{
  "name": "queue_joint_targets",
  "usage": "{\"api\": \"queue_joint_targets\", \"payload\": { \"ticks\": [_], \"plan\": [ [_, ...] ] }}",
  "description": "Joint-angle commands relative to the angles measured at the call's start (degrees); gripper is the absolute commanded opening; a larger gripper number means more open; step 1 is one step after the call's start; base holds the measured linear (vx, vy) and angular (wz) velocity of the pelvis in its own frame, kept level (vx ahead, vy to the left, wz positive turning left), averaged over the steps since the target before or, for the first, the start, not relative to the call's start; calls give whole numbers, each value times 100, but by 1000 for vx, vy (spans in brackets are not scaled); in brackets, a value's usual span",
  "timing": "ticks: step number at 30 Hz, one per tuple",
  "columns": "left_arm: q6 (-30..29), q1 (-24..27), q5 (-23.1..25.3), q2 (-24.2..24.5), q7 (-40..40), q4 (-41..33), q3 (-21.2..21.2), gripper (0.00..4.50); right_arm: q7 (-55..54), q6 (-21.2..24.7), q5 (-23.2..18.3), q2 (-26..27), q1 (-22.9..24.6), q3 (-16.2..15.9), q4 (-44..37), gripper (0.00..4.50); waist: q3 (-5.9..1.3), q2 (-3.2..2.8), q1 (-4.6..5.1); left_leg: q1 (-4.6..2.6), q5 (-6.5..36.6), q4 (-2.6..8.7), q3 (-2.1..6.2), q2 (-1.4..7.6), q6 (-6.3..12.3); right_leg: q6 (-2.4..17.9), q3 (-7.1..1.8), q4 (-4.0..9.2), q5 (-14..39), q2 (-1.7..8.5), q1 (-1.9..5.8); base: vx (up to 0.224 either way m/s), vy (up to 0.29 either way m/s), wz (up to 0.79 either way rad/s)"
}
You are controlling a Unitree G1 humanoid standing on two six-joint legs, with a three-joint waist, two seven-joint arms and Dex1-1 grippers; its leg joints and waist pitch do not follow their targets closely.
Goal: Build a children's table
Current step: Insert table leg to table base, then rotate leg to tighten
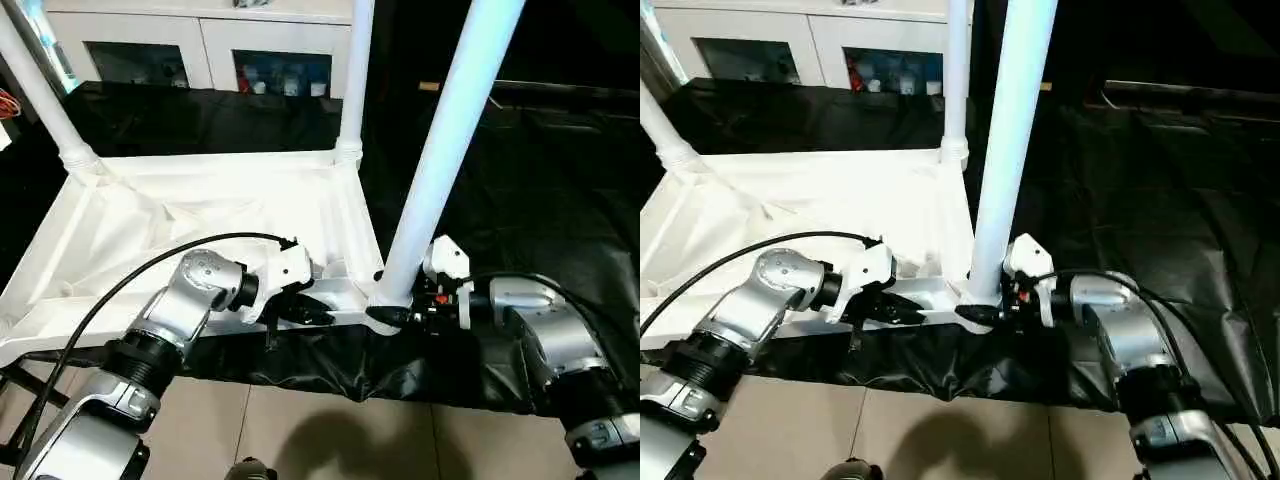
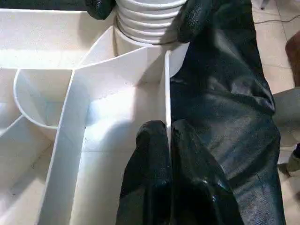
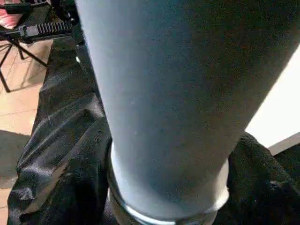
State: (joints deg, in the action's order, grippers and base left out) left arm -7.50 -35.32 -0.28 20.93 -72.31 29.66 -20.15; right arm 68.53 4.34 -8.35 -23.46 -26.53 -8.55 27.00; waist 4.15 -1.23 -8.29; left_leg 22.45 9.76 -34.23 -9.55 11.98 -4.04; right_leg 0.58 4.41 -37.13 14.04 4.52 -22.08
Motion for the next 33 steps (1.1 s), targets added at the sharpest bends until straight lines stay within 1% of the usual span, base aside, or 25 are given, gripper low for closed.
{"api": "queue_joint_targets", "payload": {
  "ticks": [1,4,5,6,7,8,9,10,11,12,14,15,16,17,20,21,22,23,24,25,27,29,30,32,33],
  "plan": [
    [74,-61,-142,-179,-147,-109,-90,0,-27,73,64,101,91,-166,-95,279,-521,8,31,-106,310,284,17,142,568,1700,-262,313,-1212,358,328,0,0,0],
    [12,-92,-146,-356,211,-59,33,0,-390,182,56,295,104,-106,-8,276,-527,-2,39,-115,351,292,16,146,517,1668,-269,326,-1008,363,317,0,0,0],
    [-174,-200,-99,-623,807,88,197,0,-1006,253,111,595,27,15,247,275,-523,-2,54,-113,385,304,21,152,461,1655,-272,326,-935,367,318,0,0,0],
    [-251,-246,-85,-724,1001,136,244,0,-1320,297,165,732,-34,59,410,275,-493,5,81,-113,533,336,19,137,379,1623,-268,370,-636,369,307,0,0,0],
    [-288,-268,-79,-773,1095,159,266,0,-1471,319,190,798,-63,80,489,275,-494,46,100,-123,613,338,6,131,332,1596,-273,390,-470,372,315,0,0,0],
    [-351,-334,-41,-906,1381,223,322,0,-1920,325,294,982,-156,122,722,275,-491,19,99,-141,708,351,9,128,242,1534,-289,420,-120,393,313,0,0,0],
    [-494,-464,23,-1142,1876,346,414,0,-2706,311,385,1352,-347,240,1120,274,-476,0,150,-142,768,370,2,127,131,1496,-301,435,92,386,285,0,0,0],
    [-558,-509,49,-1219,2051,393,446,0,-2922,303,383,1468,-405,288,1227,274,-478,-5,196,-161,910,391,16,123,20,1458,-294,464,339,386,283,0,0,0],
    [-600,-551,59,-1293,2226,443,492,0,-3164,310,385,1581,-466,338,1319,274,-481,3,212,-173,948,388,6,119,6,1443,-302,480,378,384,280,0,0,0],
    [-658,-608,73,-1394,2471,507,559,0,-3510,326,391,1740,-550,406,1438,274,-467,-25,234,-156,952,391,6,121,6,1421,-317,484,324,380,273,0,0,0],
    [-748,-674,58,-1571,2820,568,674,0,-4026,279,434,1998,-685,464,1605,274,-465,-28,245,-147,896,391,11,109,17,1396,-317,477,202,374,269,0,0,0],
    [-746,-693,59,-1644,2932,598,699,0,-4323,237,474,2107,-773,492,1720,274,-465,-25,253,-130,821,377,4,90,56,1385,-319,476,87,372,278,0,0,0],
    [-684,-703,100,-1742,3040,652,699,0,-4576,102,516,2268,-886,532,1884,274,-460,-47,262,-120,766,373,5,84,99,1374,-320,475,4,373,273,0,0,0],
    [-649,-701,126,-1772,3059,671,692,0,-4585,34,544,2308,-910,529,1924,274,-470,-51,267,-124,748,371,5,85,109,1375,-317,470,-36,368,272,0,0,0],
    [-573,-669,178,-1784,2954,673,624,0,-4584,-79,584,2372,-939,559,1976,274,-477,-50,265,-110,595,355,3,83,257,1389,-312,440,-419,355,287,0,0,0],
    [-545,-650,213,-1772,2911,660,581,0,-4522,-89,524,2402,-959,629,2002,330,-470,-40,270,-109,570,358,2,84,319,1408,-307,438,-519,349,286,0,0,0],
    [-504,-622,230,-1742,2820,630,518,0,-4491,-123,471,2415,-985,691,2031,330,-459,-40,272,-107,588,360,-1,84,344,1420,-308,441,-515,352,282,0,0,0],
    [-490,-576,213,-1698,2698,559,470,0,-4346,-97,389,2409,-981,732,2000,344,-439,-49,272,-113,678,373,0,91,373,1424,-308,464,-387,361,271,0,0,0],
    [-496,-532,198,-1670,2622,486,437,0,-4270,-85,335,2409,-971,748,1975,344,-423,-42,277,-117,785,380,-3,89,372,1418,-308,478,-241,358,271,0,0,0],
    [-497,-490,185,-1631,2557,421,421,0,-4226,-89,338,2380,-954,724,1931,364,-413,-37,281,-116,842,390,-1,95,371,1409,-309,488,-152,366,271,0,0,0],
    [-411,-407,156,-1516,2304,306,371,0,-4100,-136,388,2279,-942,630,1881,389,-405,-54,308,-113,887,405,8,106,346,1399,-308,496,-30,367,265,0,0,0],
    [-343,-342,113,-1424,2086,213,339,0,-3945,-136,381,2192,-909,595,1811,393,-404,-50,328,-115,880,404,5,106,357,1416,-310,494,-64,361,265,0,0,0],
    [-293,-214,-30,-1263,1624,-4,299,0,-3346,-177,282,1982,-772,519,1552,393,-397,-11,314,-99,854,402,6,106,419,1408,-310,492,-73,375,290,0,0,0],
    [-291,-189,-59,-1233,1533,-48,295,0,-3210,-190,260,1940,-741,508,1495,393,-406,-32,318,-97,679,391,-4,116,519,1426,-316,472,-284,369,274,0,0,0],
    [-291,-121,-120,-1101,1259,-173,273,0,-2676,-162,204,1725,-587,400,1196,393,-407,6,316,-99,642,392,-4,114,554,1444,-309,466,-336,359,281,0,0,0]
  ]
}}
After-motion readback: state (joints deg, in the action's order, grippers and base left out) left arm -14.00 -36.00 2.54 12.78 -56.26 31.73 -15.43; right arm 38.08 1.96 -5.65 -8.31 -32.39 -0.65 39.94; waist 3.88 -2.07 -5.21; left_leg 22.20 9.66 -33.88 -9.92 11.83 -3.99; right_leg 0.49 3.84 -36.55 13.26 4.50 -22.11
